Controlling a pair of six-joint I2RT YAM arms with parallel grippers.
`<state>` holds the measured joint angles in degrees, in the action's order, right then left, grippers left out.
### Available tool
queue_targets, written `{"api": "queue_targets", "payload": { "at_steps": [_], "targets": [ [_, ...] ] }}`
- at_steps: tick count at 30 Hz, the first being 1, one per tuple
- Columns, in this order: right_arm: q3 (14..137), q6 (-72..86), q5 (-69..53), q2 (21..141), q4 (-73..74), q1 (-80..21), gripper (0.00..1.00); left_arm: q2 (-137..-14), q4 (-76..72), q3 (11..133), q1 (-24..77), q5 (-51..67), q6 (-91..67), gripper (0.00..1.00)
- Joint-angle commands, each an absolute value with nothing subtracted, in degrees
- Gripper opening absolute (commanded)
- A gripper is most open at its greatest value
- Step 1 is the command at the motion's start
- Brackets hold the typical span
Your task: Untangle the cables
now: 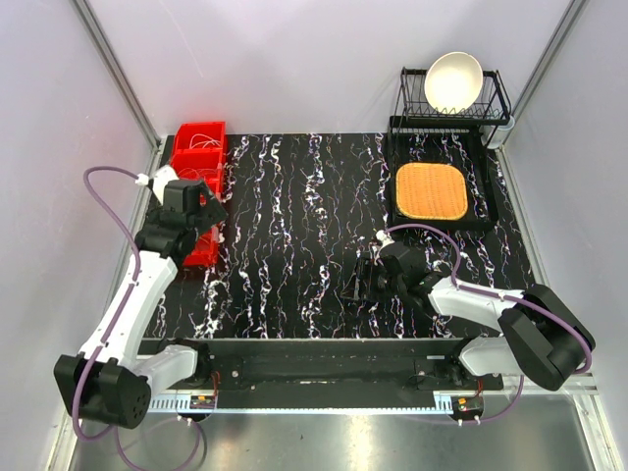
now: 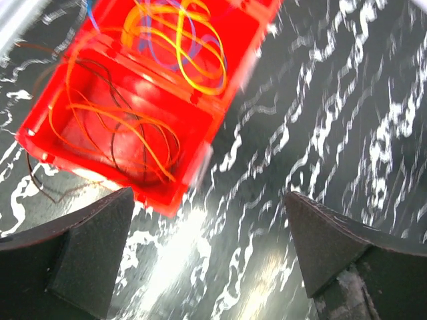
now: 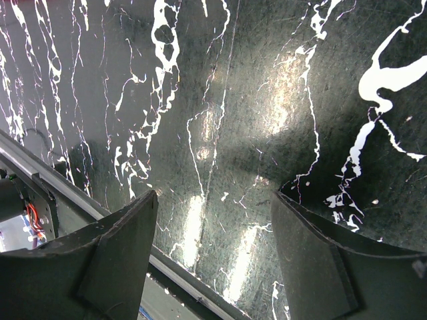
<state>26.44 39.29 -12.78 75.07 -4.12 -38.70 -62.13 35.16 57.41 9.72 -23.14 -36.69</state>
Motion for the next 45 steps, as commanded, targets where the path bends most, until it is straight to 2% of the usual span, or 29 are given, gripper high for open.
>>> {"api": "queue_targets", "payload": {
  "at_steps": [1,6,9,13,15,17,20,21,24,28,30,34,36,45],
  "targets": [
    [28.38,38.50,-13.79,75.15,-3.79,-38.32,0.74,-59.24,40.85,56.08,9.76,-14.77,-30.60,0.99],
    [33.56,34.47,-12.49,75.59,2.54,-38.23,0.74,-53.27,41.75,50.46,9.84,-9.25,-27.16,0.99],
    [38.13,31.65,-7.92,74.01,7.46,-38.23,0.75,-49.23,39.64,45.80,9.84,-7.21,-24.96,0.99],
    [46.66,29.45,0.05,70.77,14.49,-38.32,0.77,-45.71,39.29,45.79,9.84,-3.61,-23.82,0.99],
    [49.03,27.60,5.94,68.39,15.12,-38.32,0.83,-43.60,38.24,44.83,9.93,-3.60,-23.73,0.99],
    [49.48,25.85,11.48,63.47,14.94,-38.23,0.98,-42.63,37.44,44.03,10.19,-2.99,-23.64,0.99],
    [46.94,23.30,26.59,56.79,11.09,-38.23,1.00,-42.89,37.09,44.38,10.28,-1.85,-23.29,0.99],
    [44.50,23.12,35.68,55.39,9.60,-38.32,1.00,-42.98,37.09,44.38,10.20,-1.76,-23.12,0.99],
    [36.78,20.42,49.52,50.46,1.37,-38.32,0.97,-42.98,36.83,44.38,10.20,-1.50,-23.03,0.99],
    [27.79,5.57,52.99,42.65,-8.51,-38.23,1.00,-42.98,36.39,44.21,10.20,0.95,-22.68,0.99],
    [23.23,5.36,58.76,40.44,-11.23,-37.97,1.00,-42.98,36.12,44.12,10.20,1.75,-22.50,0.99],
    [17.50,-3.30,55.82,36.21,-15.29,-36.83,1.00,-42.98,36.04,44.21,10.37,2.99,-22.24,0.99],
    [16.00,-4.48,58.17,36.39,-18.54,-36.22,1.00,-42.80,36.04,44.12,10.37,3.34,-22.24,0.99],
    [12.13,-3.08,49.76,46.64,-30.30,-25.32,1.00,-42.72,35.86,43.86,10.63,3.78,-22.06,0.99]
  ]
}}
